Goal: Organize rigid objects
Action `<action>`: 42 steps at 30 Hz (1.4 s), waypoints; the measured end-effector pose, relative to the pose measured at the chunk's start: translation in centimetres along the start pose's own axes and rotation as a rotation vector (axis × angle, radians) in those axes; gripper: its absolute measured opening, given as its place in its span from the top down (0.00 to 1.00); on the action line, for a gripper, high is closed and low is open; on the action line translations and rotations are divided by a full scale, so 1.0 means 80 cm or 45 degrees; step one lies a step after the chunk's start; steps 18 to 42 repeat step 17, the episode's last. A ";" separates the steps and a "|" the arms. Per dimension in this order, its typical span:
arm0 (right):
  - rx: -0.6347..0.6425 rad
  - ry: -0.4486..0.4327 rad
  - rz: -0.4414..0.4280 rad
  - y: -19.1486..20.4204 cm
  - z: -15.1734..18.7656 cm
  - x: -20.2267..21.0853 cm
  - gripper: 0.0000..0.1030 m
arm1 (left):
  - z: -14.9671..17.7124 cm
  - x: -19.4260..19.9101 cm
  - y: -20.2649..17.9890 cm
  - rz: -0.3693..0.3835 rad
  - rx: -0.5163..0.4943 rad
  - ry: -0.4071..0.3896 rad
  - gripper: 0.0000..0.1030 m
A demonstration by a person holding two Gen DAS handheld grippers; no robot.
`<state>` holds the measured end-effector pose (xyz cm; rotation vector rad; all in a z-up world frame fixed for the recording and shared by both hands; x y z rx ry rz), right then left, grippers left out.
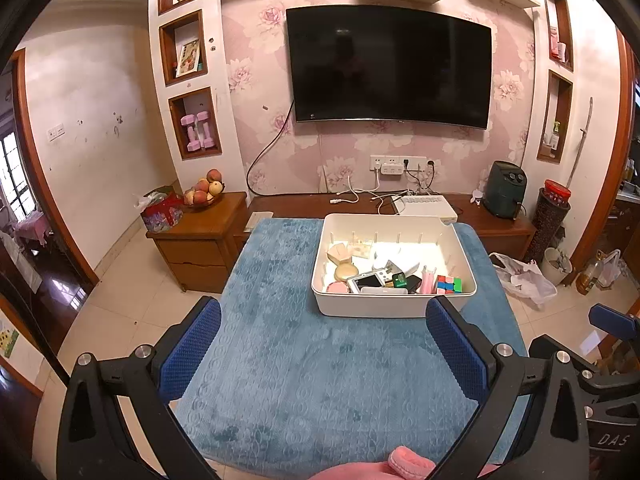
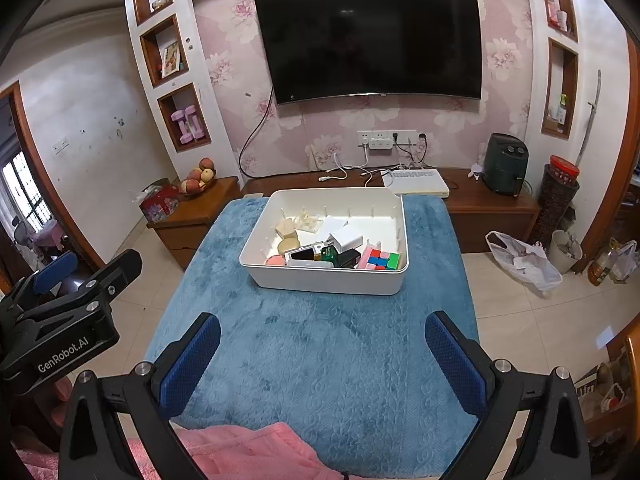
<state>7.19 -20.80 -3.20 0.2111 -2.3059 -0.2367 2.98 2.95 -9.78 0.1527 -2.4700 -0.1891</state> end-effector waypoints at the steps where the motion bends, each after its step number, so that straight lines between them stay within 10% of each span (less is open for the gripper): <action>1: 0.000 0.000 0.000 0.000 0.000 0.000 0.00 | 0.000 0.000 0.000 0.000 0.000 0.000 0.01; 42: 0.013 0.008 0.002 0.002 0.004 -0.002 0.00 | -0.001 0.000 0.000 0.000 0.002 -0.002 0.01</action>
Point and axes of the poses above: each gripper's, at about its wrist camera, not at the fingertips, and x roughly against the way its jaws point, y to its left, z to its underside, the point moved 8 cm from there along -x, roughly the way its jaws point, and after that the axes turned 9 degrees about -x, right-handed, at the moved point
